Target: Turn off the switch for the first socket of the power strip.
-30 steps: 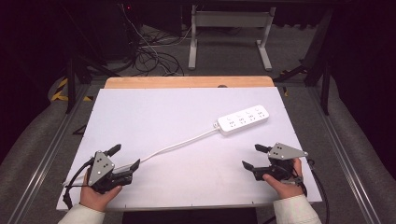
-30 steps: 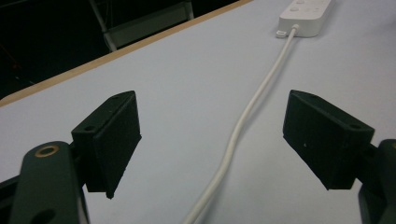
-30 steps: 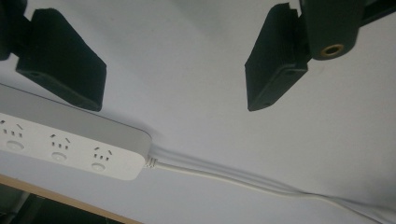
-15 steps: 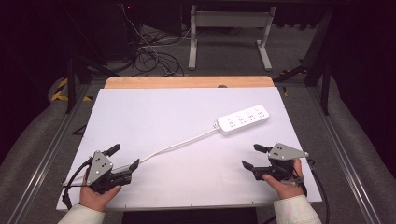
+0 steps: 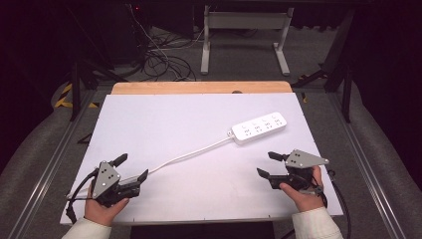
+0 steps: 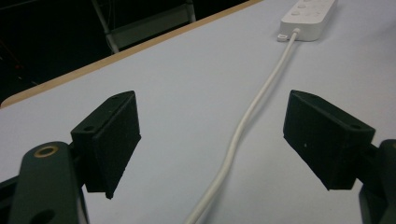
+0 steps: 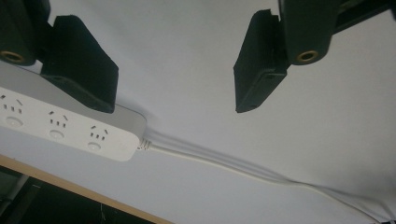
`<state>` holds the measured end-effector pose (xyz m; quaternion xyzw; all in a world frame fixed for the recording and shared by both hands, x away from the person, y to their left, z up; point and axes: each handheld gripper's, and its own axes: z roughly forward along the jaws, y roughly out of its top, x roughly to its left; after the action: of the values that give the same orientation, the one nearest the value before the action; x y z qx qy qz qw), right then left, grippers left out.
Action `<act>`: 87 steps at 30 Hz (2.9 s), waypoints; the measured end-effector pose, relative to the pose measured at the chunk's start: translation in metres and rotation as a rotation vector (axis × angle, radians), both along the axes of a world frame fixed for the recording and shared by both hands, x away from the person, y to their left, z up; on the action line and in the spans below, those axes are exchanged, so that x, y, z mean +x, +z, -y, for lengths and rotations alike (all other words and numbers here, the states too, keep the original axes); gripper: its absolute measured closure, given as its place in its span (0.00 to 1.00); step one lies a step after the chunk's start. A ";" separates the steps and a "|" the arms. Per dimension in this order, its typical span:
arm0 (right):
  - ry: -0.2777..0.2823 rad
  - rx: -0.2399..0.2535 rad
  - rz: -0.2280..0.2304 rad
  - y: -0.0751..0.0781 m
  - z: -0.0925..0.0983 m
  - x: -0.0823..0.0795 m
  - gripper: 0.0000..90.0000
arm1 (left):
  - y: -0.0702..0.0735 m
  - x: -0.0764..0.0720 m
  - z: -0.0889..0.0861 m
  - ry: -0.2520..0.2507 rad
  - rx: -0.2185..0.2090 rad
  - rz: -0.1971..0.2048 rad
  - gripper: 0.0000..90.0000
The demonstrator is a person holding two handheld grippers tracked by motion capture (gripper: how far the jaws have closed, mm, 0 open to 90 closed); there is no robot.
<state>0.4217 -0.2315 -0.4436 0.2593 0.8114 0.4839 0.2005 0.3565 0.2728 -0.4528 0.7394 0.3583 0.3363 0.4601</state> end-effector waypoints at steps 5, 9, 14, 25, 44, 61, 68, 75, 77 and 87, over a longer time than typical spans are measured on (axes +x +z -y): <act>0.002 -0.010 0.000 0.003 -0.003 0.001 0.35 | 0.000 0.000 0.000 0.001 0.001 0.003 0.21; 0.004 -0.009 0.007 0.008 -0.004 0.003 0.35 | 0.000 0.000 0.000 0.000 0.002 0.003 0.21; 0.014 -0.010 -0.001 0.016 -0.006 0.005 0.45 | 0.001 0.000 0.000 0.000 0.002 0.002 0.21; 0.043 -0.025 -0.048 0.037 -0.008 0.019 0.80 | 0.000 0.000 0.000 0.002 0.004 0.005 0.21; 0.002 -0.081 -0.115 0.066 -0.021 0.053 1.00 | 0.000 0.000 -0.001 0.006 0.000 0.002 0.21; -0.011 -0.210 -0.173 0.082 -0.043 0.096 1.00 | 0.000 0.001 -0.001 0.008 -0.001 -0.001 0.22; -0.034 -0.222 -0.224 0.078 -0.052 0.117 1.00 | 0.000 0.001 -0.001 0.008 0.007 0.000 0.22; -0.063 -0.215 -0.304 0.063 -0.057 0.144 1.00 | 0.000 0.001 -0.002 0.008 0.010 -0.003 0.22; -0.066 -0.205 -0.318 0.060 -0.057 0.147 1.00 | -0.001 0.002 -0.001 0.008 0.005 -0.004 0.22; -0.112 -0.219 -0.330 0.040 -0.065 0.168 1.00 | -0.001 0.002 -0.001 0.005 0.006 -0.008 0.22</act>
<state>0.5899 -0.1665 -0.4039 0.3561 0.8655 0.3317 0.1185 0.3584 0.2741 -0.4536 0.7412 0.3609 0.3357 0.4557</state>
